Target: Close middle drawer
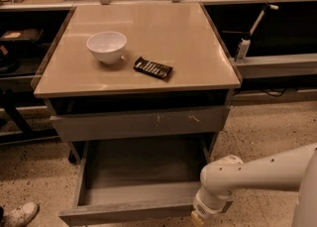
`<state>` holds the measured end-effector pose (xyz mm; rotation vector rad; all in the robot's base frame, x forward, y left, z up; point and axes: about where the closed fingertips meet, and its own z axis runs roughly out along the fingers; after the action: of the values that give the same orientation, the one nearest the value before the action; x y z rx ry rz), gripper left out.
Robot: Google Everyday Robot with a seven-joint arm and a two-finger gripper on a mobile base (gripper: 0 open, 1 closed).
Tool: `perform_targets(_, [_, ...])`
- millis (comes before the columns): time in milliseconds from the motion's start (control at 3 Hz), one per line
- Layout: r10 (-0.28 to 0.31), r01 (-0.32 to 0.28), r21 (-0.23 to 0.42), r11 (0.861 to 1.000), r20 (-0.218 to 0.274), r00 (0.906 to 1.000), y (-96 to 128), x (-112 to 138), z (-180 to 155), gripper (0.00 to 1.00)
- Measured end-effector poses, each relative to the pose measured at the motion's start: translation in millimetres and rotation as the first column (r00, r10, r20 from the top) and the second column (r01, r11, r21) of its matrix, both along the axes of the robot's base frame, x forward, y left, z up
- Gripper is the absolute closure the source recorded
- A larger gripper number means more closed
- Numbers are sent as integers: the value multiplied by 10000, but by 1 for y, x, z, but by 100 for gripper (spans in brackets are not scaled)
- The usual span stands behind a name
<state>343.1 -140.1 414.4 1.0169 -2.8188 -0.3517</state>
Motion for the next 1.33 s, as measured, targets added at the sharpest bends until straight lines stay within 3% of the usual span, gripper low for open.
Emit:
perform_targets(667, [85,-89,174,9998,243,9997,2,24,5,100])
perform_targets(1000, [123,-128,194,9997,263,9996,3,25,5,83])
perform_targets(1333, [123,-128,194,9997,263,9996,3,25,5,60])
